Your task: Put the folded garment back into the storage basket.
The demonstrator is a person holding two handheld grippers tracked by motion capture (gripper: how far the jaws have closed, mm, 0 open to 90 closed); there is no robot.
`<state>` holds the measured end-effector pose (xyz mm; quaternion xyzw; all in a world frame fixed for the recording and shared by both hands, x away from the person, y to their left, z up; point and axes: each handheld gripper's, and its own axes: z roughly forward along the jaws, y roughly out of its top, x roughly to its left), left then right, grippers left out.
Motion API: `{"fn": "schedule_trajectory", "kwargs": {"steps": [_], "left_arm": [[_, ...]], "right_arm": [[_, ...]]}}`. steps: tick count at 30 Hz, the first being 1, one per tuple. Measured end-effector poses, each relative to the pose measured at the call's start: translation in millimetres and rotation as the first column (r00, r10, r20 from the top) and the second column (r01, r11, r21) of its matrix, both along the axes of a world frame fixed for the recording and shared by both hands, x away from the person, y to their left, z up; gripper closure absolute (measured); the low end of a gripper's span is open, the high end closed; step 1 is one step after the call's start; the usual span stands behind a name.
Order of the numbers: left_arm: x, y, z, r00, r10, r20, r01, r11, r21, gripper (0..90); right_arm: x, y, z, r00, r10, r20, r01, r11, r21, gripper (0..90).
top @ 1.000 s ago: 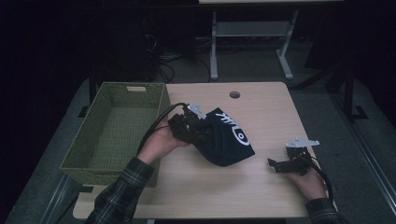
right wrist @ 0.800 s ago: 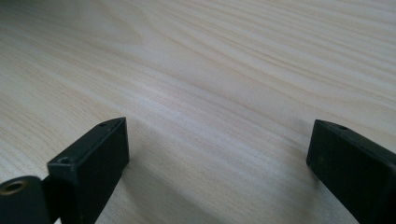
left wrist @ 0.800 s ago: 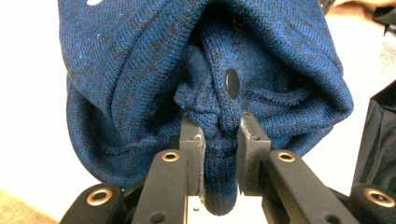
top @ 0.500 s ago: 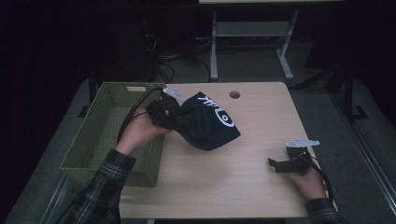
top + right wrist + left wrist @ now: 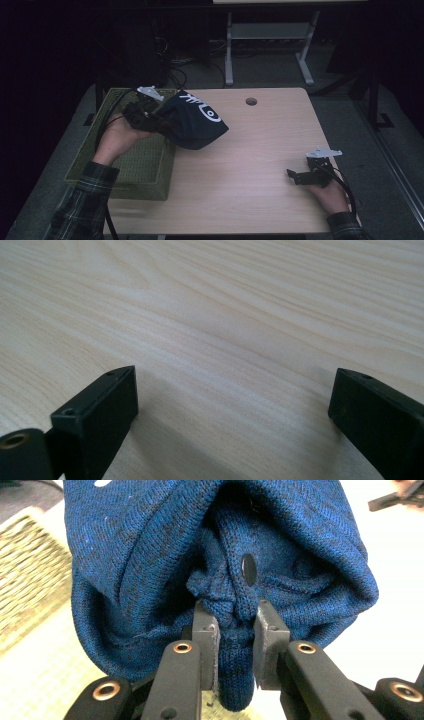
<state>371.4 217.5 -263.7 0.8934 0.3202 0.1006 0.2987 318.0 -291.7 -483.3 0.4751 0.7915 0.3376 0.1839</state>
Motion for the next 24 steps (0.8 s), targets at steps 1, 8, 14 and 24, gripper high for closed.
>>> {"fn": "schedule_trajectory", "kwargs": {"steps": [1,8,14,24], "left_arm": [[-0.2,3.6,0.3,0.9999,0.011,0.001,-0.011,0.9999,-0.003,75.1],[-2.1,42.5,2.9,0.9940,0.106,0.026,-0.106,0.9944,-0.008,75.1],[-4.0,73.8,1.7,0.9800,0.196,0.035,-0.196,0.9805,-0.016,75.1],[-7.9,118.3,-9.7,0.9464,0.322,0.029,-0.322,0.9468,-0.011,75.1]], "right_arm": [[0.0,0.0,0.0,1.0000,-0.001,0.000,0.001,1.0000,0.000,5.3],[0.1,0.1,0.1,1.0000,-0.001,-0.001,0.001,1.0000,0.000,5.3],[0.2,0.1,0.0,1.0000,-0.001,0.000,0.001,1.0000,-0.001,5.2],[0.6,0.2,0.0,1.0000,-0.001,0.000,0.001,1.0000,-0.002,5.0]]}}
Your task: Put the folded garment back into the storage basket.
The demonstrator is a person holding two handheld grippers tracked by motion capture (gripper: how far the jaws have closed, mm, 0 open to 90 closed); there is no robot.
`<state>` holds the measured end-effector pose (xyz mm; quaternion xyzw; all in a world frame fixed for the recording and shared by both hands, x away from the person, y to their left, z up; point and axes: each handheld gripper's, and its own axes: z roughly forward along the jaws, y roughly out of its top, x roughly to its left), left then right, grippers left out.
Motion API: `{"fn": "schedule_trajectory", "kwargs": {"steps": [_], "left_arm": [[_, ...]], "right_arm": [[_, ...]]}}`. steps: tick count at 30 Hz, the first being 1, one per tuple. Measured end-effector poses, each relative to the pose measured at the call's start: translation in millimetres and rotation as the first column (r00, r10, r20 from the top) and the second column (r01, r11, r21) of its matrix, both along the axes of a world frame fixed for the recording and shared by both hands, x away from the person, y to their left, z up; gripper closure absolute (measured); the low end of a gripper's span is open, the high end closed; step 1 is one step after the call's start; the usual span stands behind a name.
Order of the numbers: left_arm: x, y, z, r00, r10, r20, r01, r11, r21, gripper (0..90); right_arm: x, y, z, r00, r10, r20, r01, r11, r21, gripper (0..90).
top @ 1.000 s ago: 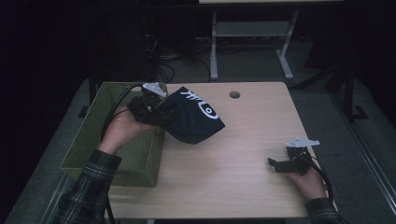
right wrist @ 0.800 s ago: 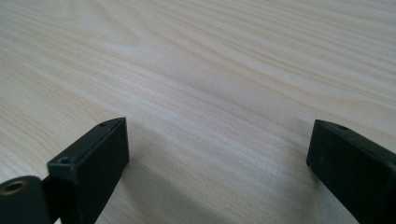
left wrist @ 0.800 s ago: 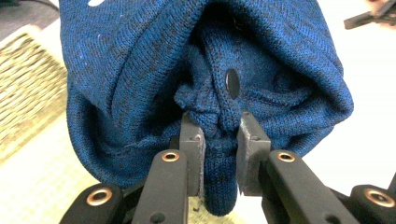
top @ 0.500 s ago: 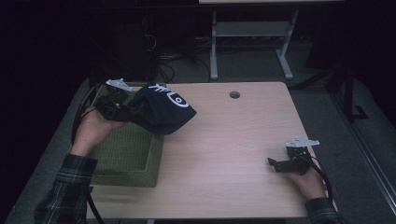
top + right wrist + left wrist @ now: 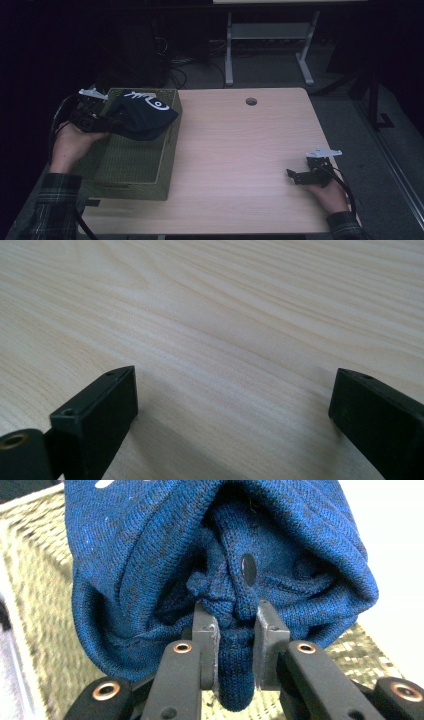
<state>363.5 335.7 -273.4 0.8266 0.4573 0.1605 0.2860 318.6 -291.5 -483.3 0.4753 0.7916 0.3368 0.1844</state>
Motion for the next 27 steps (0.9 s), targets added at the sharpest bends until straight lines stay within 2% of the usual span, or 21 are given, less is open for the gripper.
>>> {"fn": "schedule_trajectory", "kwargs": {"steps": [9,16,23,27], "left_arm": [[3.3,20.3,-30.0,0.9971,0.062,-0.043,-0.062,0.9980,0.006,75.2],[5.9,24.4,-55.5,0.9921,0.094,-0.083,-0.092,0.9952,0.035,75.2],[9.2,21.7,-86.6,0.9866,0.088,-0.138,-0.083,0.9959,0.035,75.1],[11.1,20.4,-99.5,0.9821,0.084,-0.169,-0.078,0.9961,0.042,75.0]], "right_arm": [[0.3,0.2,0.0,1.0000,-0.001,0.000,0.001,1.0000,-0.001,5.0],[0.3,0.2,0.0,1.0000,-0.001,-0.001,0.001,1.0000,-0.001,5.0],[0.3,0.2,0.0,1.0000,-0.001,0.000,0.001,1.0000,-0.001,4.9],[0.3,0.3,0.0,1.0000,-0.004,-0.002,0.004,1.0000,0.001,4.9]]}}
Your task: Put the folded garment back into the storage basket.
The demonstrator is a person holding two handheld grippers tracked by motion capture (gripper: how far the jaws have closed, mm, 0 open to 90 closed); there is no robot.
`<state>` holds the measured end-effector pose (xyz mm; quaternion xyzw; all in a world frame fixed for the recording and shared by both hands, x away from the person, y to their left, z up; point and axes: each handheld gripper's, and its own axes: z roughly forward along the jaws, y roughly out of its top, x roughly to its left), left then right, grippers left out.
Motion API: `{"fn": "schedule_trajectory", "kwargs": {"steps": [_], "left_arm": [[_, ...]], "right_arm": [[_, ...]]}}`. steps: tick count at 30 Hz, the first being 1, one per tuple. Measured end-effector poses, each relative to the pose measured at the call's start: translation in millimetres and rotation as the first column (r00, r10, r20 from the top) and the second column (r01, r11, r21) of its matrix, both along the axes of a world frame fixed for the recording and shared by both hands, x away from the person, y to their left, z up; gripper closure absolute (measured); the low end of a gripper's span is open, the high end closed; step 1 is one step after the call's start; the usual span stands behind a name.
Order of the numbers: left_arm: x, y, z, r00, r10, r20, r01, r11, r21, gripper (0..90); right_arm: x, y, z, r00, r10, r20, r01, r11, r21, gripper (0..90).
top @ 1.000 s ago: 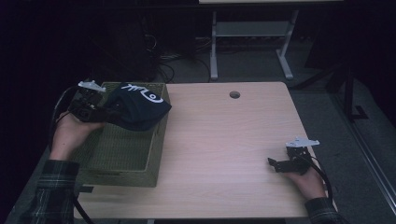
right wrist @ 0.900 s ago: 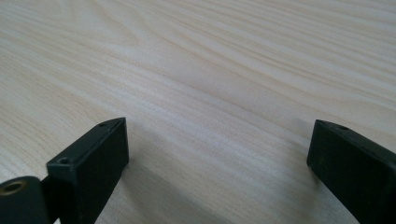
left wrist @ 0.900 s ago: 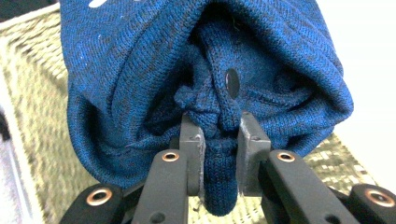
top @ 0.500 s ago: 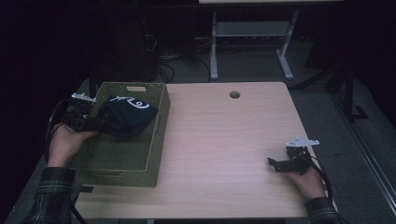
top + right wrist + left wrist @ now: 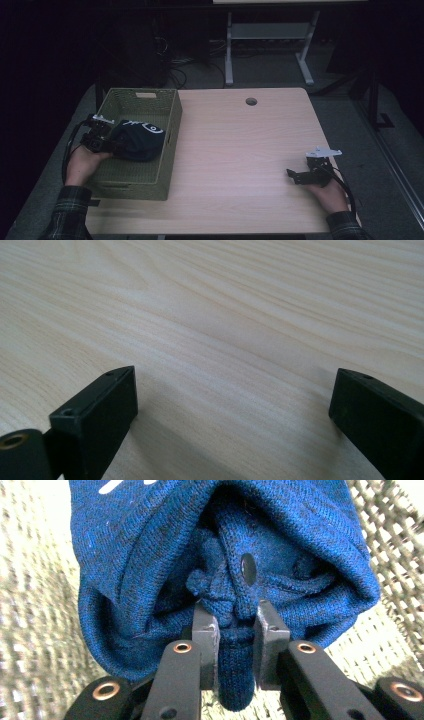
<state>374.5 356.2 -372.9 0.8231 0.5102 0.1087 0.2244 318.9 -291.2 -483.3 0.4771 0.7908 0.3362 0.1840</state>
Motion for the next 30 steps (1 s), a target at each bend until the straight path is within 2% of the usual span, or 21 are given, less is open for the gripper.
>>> {"fn": "schedule_trajectory", "kwargs": {"steps": [5,10,15,17,20,25,30], "left_arm": [[1.0,1.3,-10.1,0.9997,0.003,-0.025,-0.003,0.9999,-0.012,74.4],[0.9,2.1,-11.5,0.9995,0.004,-0.032,-0.005,0.9998,-0.019,73.4],[1.2,3.6,-11.1,0.9996,0.003,-0.029,-0.004,0.9997,-0.025,66.6],[1.4,4.4,-10.4,0.9995,-0.002,-0.033,0.001,0.9999,-0.015,64.3],[0.9,5.3,-7.9,0.9995,-0.001,-0.031,0.000,1.0000,-0.007,56.6],[-0.3,7.5,0.6,0.9997,0.023,0.002,-0.023,0.9997,-0.006,38.1],[0.0,3.6,11.7,0.9993,0.024,0.030,-0.023,0.9996,-0.017,25.9]], "right_arm": [[0.0,0.0,0.0,1.0000,0.001,0.000,-0.001,1.0000,-0.001,4.9],[0.0,0.0,0.0,1.0000,0.000,0.000,0.000,1.0000,0.000,4.9],[0.0,0.0,0.0,1.0000,0.001,0.000,-0.001,1.0000,-0.001,4.9],[0.1,0.0,0.0,1.0000,0.001,0.001,-0.001,1.0000,-0.001,4.9],[0.0,0.0,0.0,1.0000,0.001,0.000,-0.001,1.0000,-0.001,4.9],[0.0,0.0,0.0,1.0000,0.001,0.000,-0.001,1.0000,-0.001,4.9],[0.0,0.0,0.0,1.0000,0.001,0.000,-0.001,1.0000,-0.001,4.9]]}}
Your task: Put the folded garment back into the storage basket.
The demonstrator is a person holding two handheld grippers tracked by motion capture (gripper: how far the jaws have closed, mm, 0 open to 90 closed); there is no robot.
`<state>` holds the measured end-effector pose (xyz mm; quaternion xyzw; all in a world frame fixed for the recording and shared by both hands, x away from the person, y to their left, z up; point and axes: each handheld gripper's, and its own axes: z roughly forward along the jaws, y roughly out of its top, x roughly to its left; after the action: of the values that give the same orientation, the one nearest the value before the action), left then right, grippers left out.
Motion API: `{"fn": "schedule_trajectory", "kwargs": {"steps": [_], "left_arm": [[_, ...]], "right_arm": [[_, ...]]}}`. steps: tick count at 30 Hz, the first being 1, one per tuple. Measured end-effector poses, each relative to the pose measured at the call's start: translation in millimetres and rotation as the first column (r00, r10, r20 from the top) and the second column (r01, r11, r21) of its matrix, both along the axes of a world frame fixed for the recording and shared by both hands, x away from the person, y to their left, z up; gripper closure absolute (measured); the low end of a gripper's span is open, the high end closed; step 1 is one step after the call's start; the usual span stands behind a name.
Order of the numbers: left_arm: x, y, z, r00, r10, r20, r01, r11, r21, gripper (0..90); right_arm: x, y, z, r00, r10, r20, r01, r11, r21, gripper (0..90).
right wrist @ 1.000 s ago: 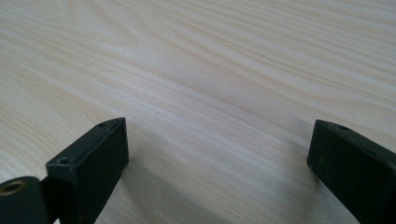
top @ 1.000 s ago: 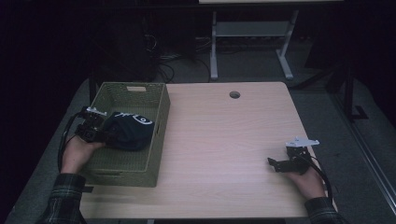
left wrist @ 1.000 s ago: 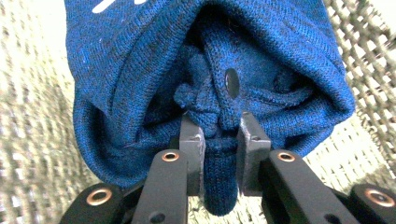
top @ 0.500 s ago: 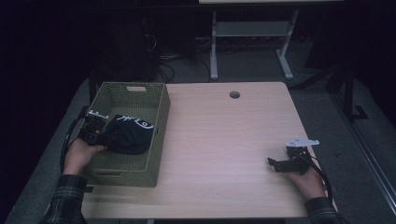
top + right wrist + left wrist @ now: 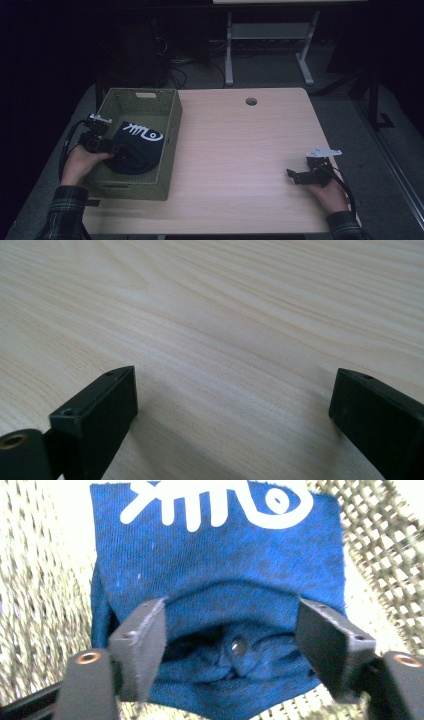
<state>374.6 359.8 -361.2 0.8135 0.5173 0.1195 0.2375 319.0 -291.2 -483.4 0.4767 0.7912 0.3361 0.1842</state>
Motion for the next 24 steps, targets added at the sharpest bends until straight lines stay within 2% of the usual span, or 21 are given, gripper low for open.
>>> {"fn": "schedule_trajectory", "kwargs": {"steps": [6,15,24], "left_arm": [[2.5,-13.4,14.3,0.9988,-0.006,0.048,0.006,0.9998,-0.020,13.3],[0.8,-36.4,34.2,0.9958,-0.044,0.081,0.047,0.9983,-0.036,12.6],[-1.6,-62.7,51.7,0.9863,-0.100,0.131,0.111,0.9909,-0.076,12.7]], "right_arm": [[0.0,-0.1,0.0,1.0000,0.001,0.001,-0.001,1.0000,0.000,5.0],[0.0,-0.1,-0.1,1.0000,0.001,0.001,-0.001,1.0000,-0.001,4.9],[0.0,0.0,0.0,1.0000,0.000,0.000,0.000,1.0000,0.000,4.9]]}}
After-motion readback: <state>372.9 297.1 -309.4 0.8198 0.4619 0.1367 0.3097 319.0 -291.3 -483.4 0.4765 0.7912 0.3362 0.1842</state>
